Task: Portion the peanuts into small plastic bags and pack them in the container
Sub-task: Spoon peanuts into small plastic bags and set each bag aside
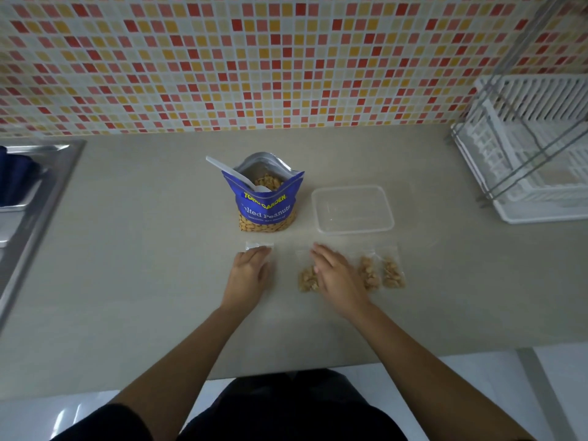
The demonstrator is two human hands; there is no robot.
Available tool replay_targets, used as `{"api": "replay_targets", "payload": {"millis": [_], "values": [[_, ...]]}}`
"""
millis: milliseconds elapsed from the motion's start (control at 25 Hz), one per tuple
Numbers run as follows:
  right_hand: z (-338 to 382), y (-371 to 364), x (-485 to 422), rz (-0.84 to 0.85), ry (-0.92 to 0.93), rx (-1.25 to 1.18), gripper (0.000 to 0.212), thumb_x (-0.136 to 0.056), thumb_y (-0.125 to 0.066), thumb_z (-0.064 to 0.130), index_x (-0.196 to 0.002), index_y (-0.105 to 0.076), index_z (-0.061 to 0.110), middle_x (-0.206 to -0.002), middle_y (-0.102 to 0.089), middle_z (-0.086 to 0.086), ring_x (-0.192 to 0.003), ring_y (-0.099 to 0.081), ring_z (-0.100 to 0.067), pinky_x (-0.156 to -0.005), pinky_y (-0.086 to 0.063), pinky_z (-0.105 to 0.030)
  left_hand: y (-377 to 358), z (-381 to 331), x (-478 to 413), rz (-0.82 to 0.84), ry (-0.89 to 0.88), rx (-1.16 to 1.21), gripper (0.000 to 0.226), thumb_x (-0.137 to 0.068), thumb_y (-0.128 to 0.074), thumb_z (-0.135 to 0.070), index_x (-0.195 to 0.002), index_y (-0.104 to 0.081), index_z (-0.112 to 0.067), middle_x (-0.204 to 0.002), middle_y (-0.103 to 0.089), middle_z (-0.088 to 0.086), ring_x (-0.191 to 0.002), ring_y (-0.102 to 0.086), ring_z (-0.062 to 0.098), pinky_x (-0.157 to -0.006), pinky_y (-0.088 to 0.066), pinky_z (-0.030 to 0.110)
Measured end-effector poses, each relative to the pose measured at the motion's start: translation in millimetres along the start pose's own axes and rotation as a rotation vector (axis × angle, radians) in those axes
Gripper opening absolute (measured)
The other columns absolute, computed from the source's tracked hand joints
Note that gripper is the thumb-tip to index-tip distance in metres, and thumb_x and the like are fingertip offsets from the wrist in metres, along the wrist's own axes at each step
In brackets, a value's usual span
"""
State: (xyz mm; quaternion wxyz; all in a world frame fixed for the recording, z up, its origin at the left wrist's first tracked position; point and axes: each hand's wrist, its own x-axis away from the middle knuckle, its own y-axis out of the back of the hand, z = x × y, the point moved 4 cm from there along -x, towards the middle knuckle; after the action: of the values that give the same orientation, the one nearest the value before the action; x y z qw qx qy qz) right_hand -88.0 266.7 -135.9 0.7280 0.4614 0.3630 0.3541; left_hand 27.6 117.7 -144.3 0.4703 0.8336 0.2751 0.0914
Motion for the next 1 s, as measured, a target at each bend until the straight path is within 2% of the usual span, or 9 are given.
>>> {"api": "replay_targets", "payload": {"millis": [120,240,320,440,560,640,760,840,1000], "values": [[26.6,-14.1,-30.5,0.075,0.025,-0.102,0.046,-0.069,-0.056,-0.005,-0.113,-0.062,0.003,-0.116,-0.065,-0.014,-0.105,-0.063,-0.03,-0.092,-0.049,-0.037,16.8,27.1,-16.6,0.032,0.064,-0.025,0.032,-0.08,-0.057,-0.001,-0.112,-0.064,0.0,-0.112,-0.067,0.021,-0.098,-0.061,0.04,-0.089,-0.047,0.037],[43.1,-32.9,-59.1,0.187,-0.052,-0.131,0.042,-0.084,-0.051,0.002,-0.125,-0.052,0.004,-0.125,-0.056,-0.014,-0.116,-0.051,-0.031,-0.1,-0.04,-0.034,25.5,29.2,-35.3,0.121,0.036,-0.02,0.026,-0.078,-0.06,0.002,-0.103,-0.067,0.0,-0.105,-0.069,0.02,-0.092,-0.063,0.037,-0.081,-0.046,0.031],[43.6,-42.0,-72.6,0.252,-0.145,-0.102,0.036,-0.09,-0.048,0.013,-0.126,-0.051,0.007,-0.127,-0.051,-0.013,-0.118,-0.046,-0.03,-0.097,-0.039,-0.037,23.4,30.1,-39.7,0.177,-0.051,-0.029,0.024,-0.072,-0.056,0.001,-0.092,-0.069,-0.003,-0.093,-0.071,0.017,-0.081,-0.066,0.034,-0.075,-0.043,0.027],[43.7,-48.9,-77.5,0.298,-0.188,-0.073,0.031,-0.09,-0.05,0.019,-0.117,-0.056,0.008,-0.123,-0.05,-0.012,-0.114,-0.048,-0.03,-0.09,-0.043,-0.039,17.2,38.6,-40.6,0.188,-0.044,-0.052,0.031,-0.075,-0.053,-0.007,-0.102,-0.069,-0.005,-0.098,-0.07,0.018,-0.086,-0.064,0.036,-0.082,-0.042,0.03],[51.2,-45.7,-75.3,0.203,-0.183,-0.178,0.016,-0.084,-0.053,0.012,-0.097,-0.061,0.007,-0.105,-0.059,-0.014,-0.098,-0.056,-0.034,-0.076,-0.046,-0.039,16.7,40.6,-36.0,0.184,0.002,-0.018,0.031,-0.081,-0.056,-0.003,-0.111,-0.066,-0.007,-0.1,-0.066,0.017,-0.094,-0.058,0.035,-0.086,-0.043,0.032],[55.0,-38.2,-70.9,0.148,-0.256,-0.332,0.009,-0.083,-0.056,0.013,-0.089,-0.061,0.009,-0.091,-0.065,-0.01,-0.086,-0.061,-0.03,-0.071,-0.045,-0.034,27.9,36.8,-31.3,0.155,0.046,0.094,0.026,-0.082,-0.06,-0.003,-0.105,-0.068,-0.008,-0.095,-0.069,0.013,-0.087,-0.061,0.027,-0.082,-0.045,0.03],[54.2,-11.5,-69.2,0.099,-0.496,-0.734,0.009,-0.084,-0.064,0.022,-0.091,-0.06,0.018,-0.079,-0.064,0.005,-0.072,-0.06,-0.011,-0.069,-0.044,-0.023,54.9,26.4,-30.7,0.15,0.181,0.324,0.012,-0.081,-0.066,-0.008,-0.088,-0.072,-0.016,-0.073,-0.069,-0.004,-0.064,-0.058,0.004,-0.07,-0.047,0.025],[56.7,14.4,-71.3,0.06,-0.548,-0.996,0.018,-0.08,-0.07,0.022,-0.091,-0.057,0.026,-0.078,-0.065,0.007,-0.068,-0.06,-0.007,-0.066,-0.045,-0.019,75.5,13.1,-31.0,0.178,0.298,0.606,0.016,-0.08,-0.068,-0.007,-0.083,-0.07,-0.023,-0.071,-0.069,-0.003,-0.066,-0.062,0.009,-0.072,-0.052,0.029],[57.1,71.3,-80.4,-0.056,-0.482,-1.221,0.028,-0.077,-0.071,0.005,-0.092,-0.057,0.024,-0.074,-0.068,0.001,-0.063,-0.062,-0.003,-0.058,-0.045,-0.012,110.1,-24.6,-40.1,0.261,0.39,1.002,0.01,-0.088,-0.06,-0.014,-0.09,-0.068,-0.008,-0.082,-0.062,0.01,-0.076,-0.06,0.019,-0.079,-0.055,0.032]]}}
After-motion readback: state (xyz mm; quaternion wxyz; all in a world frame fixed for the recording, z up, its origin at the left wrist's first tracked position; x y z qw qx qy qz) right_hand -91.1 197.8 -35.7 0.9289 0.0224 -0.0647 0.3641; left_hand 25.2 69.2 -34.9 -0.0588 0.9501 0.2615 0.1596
